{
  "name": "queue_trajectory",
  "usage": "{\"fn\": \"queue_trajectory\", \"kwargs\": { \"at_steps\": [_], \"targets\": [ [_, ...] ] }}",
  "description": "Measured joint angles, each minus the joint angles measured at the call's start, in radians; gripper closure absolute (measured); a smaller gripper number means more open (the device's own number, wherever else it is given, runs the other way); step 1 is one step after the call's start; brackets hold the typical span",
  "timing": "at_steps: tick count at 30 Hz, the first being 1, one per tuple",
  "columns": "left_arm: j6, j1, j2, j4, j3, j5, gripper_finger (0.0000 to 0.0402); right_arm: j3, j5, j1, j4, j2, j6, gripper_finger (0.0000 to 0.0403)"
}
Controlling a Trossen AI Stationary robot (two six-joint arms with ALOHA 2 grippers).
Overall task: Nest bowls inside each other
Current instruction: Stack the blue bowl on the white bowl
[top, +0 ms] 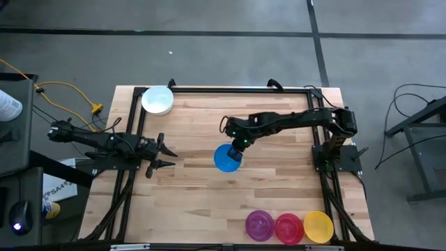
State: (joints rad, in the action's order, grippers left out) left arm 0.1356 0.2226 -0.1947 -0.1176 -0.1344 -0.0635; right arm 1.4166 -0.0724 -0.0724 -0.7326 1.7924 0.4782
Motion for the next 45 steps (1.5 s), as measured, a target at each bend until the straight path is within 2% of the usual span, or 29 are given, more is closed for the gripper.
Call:
{"fn": "queue_trajectory", "kwargs": {
  "at_steps": [6,14,19,22,26,33,37,41,45],
  "targets": [
    [-0.067,0.0,-0.175,-0.133,-0.189,-0.002,0.0242,0.0,-0.06,-0.032,-0.011,0.0,0.027,0.0399],
    [-0.19,0.0,-0.581,-0.323,-0.491,-0.002,0.0242,0.0,-0.068,-0.049,0.029,0.0,0.047,0.0399],
    [-0.299,0.0,-0.803,-0.362,-0.616,-0.037,0.0242,0.013,-0.083,-0.062,0.028,0.0,0.08,0.0399],
    [-0.372,0.0,-0.893,-0.359,-0.667,-0.064,0.0242,0.031,-0.097,-0.072,0.026,0.0,0.098,0.0399],
    [-0.444,0.0,-0.963,-0.371,-0.716,-0.087,0.0242,0.047,-0.125,-0.087,-0.015,0.0,0.102,0.0399],
    [-0.562,0.0,-0.974,-0.363,-0.769,-0.123,0.0242,0.047,-0.145,-0.1,-0.105,0.028,0.105,0.0399],
    [-0.648,0.0,-0.999,-0.356,-0.786,-0.115,0.0242,0.048,-0.209,-0.098,-0.066,0.06,0.105,0.0399],
    [-0.669,0.0,-1.046,-0.355,-0.804,-0.077,0.0242,0.051,-0.247,-0.091,-0.024,0.086,0.11,0.0399],
    [-0.708,0.0,-1.106,-0.358,-0.822,-0.092,0.0242,0.055,-0.245,-0.086,0.008,0.098,0.101,0.0399]
  ]
}}
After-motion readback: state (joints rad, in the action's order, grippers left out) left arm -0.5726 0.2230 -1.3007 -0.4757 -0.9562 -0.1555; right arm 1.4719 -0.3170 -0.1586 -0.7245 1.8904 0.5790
